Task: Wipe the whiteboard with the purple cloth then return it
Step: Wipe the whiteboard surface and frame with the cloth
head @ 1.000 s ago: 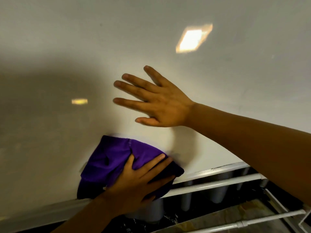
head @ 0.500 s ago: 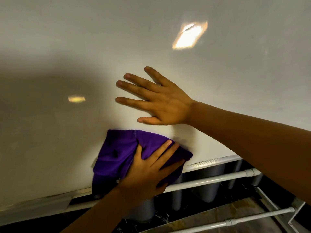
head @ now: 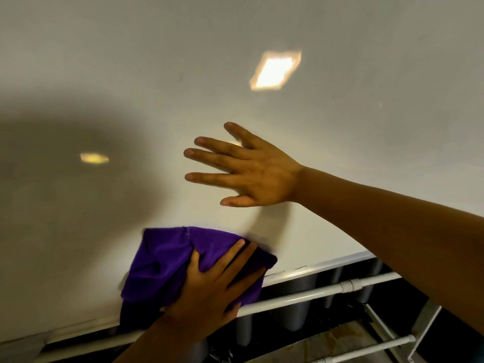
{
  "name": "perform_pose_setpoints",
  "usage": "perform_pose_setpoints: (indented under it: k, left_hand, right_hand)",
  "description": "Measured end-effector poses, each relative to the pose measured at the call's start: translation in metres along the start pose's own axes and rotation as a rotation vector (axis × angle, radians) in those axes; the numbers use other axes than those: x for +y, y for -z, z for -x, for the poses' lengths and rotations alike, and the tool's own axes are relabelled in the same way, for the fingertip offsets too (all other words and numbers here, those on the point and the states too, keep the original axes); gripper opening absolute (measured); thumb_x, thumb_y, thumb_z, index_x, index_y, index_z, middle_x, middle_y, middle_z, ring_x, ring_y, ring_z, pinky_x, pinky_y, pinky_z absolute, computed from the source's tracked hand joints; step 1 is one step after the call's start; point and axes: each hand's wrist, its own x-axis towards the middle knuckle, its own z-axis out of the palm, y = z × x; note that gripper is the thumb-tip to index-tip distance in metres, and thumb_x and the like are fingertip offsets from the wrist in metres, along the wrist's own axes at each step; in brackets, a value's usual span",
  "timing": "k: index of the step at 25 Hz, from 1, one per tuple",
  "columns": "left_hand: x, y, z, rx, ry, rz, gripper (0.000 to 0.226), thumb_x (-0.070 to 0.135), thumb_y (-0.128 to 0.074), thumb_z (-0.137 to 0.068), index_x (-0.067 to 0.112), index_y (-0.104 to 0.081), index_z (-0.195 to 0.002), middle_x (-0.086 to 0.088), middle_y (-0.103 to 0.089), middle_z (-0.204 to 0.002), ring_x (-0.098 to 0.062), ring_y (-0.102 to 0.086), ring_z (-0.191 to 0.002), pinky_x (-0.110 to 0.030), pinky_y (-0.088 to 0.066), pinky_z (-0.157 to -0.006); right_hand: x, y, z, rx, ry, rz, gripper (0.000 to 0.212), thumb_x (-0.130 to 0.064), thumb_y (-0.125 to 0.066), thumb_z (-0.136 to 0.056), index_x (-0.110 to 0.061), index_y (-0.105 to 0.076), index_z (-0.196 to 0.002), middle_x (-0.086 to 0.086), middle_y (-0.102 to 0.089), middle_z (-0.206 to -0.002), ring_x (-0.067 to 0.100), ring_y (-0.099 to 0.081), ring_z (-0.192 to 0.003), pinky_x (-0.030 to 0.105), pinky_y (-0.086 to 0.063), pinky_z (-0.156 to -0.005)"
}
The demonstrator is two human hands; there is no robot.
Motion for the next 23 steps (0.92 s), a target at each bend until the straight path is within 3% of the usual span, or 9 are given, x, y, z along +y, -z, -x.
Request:
perform_pose_setpoints:
  k: [7, 15, 17, 20, 23]
  left_hand:
    - [0.064, -0.007, -0.077, 0.109, 0.035, 0.0, 0.091, 0.057, -0.069, -0.058, 0.034, -0.033, -0.138, -0.008, -0.025, -0.149, -0.029, -0.024, -0.135, -0.068, -0.042, -0.079]
    - [0.139, 0.002, -0.178, 0.01, -0.004, 0.044, 0.091, 0.053, -0.076, -0.044, 0.04, -0.046, -0.129, 0.002, -0.048, -0.141, -0.021, -0.03, -0.131, -0.053, -0.052, -0.072]
    - [0.133, 0.001, -0.173, -0.002, 0.012, 0.017, 0.094, 0.055, -0.077, -0.043, 0.039, -0.045, -0.13, -0.003, -0.042, -0.145, -0.026, -0.026, -0.134, -0.054, -0.052, -0.068]
    - [0.112, 0.003, -0.138, -0.054, 0.039, -0.013, 0.101, 0.057, -0.077, -0.042, 0.036, -0.037, -0.132, -0.012, -0.01, -0.155, -0.028, -0.014, -0.136, -0.062, -0.049, -0.064]
    - [0.106, 0.009, -0.123, -0.121, 0.097, -0.014, 0.102, 0.055, -0.08, -0.038, 0.037, -0.039, -0.129, -0.01, -0.023, -0.149, -0.029, -0.02, -0.134, -0.068, -0.045, -0.063]
  right_hand:
    - [0.029, -0.017, 0.058, 0.048, -0.003, 0.024, 0.065, -0.059, -0.03, -0.09, -0.026, -0.022, -0.145, 0.008, -0.025, -0.154, 0.027, -0.02, -0.143, 0.05, -0.009, -0.114]
    - [0.059, -0.028, 0.121, 0.099, 0.031, -0.05, 0.063, -0.055, -0.034, -0.09, -0.025, -0.027, -0.144, 0.008, -0.028, -0.153, 0.026, -0.021, -0.143, 0.046, -0.009, -0.115]
    - [0.073, -0.031, 0.14, 0.1, 0.058, -0.056, 0.062, -0.054, -0.035, -0.09, -0.024, -0.027, -0.144, 0.008, -0.027, -0.153, 0.026, -0.021, -0.143, 0.046, -0.01, -0.115]
    - [0.089, -0.032, 0.161, 0.076, 0.098, -0.058, 0.063, -0.054, -0.033, -0.091, -0.025, -0.023, -0.146, 0.007, -0.024, -0.154, 0.025, -0.017, -0.144, 0.046, -0.007, -0.116]
    - [0.101, -0.032, 0.176, 0.062, 0.117, -0.043, 0.062, -0.053, -0.031, -0.092, -0.025, -0.02, -0.146, 0.007, -0.021, -0.155, 0.025, -0.014, -0.144, 0.046, -0.005, -0.116]
